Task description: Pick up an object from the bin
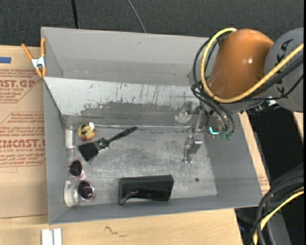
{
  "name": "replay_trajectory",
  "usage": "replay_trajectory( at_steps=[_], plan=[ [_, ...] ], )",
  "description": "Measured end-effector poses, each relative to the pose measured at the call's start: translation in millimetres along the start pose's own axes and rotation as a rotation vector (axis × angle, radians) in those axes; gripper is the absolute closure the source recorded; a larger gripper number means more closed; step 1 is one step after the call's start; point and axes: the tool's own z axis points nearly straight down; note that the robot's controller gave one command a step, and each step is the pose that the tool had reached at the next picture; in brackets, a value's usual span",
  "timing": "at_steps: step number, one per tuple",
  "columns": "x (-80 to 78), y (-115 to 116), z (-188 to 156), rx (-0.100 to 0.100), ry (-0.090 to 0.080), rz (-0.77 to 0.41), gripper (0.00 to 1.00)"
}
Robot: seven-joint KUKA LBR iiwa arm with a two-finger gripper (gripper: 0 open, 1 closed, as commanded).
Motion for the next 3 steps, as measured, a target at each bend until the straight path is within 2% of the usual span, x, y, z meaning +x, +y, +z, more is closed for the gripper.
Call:
replay_trajectory(
  at_steps=[1, 2, 3],
  plan=[
    [-1.5, 0, -4, 0.000, -0.007, 0.000, 0.00],
    [16.3, 26, 52, 0.001, -0.010, -0.087, 0.00],
    [49.9, 73, 70, 0.001, -0.005, -0.328, 0.00]
  ],
)
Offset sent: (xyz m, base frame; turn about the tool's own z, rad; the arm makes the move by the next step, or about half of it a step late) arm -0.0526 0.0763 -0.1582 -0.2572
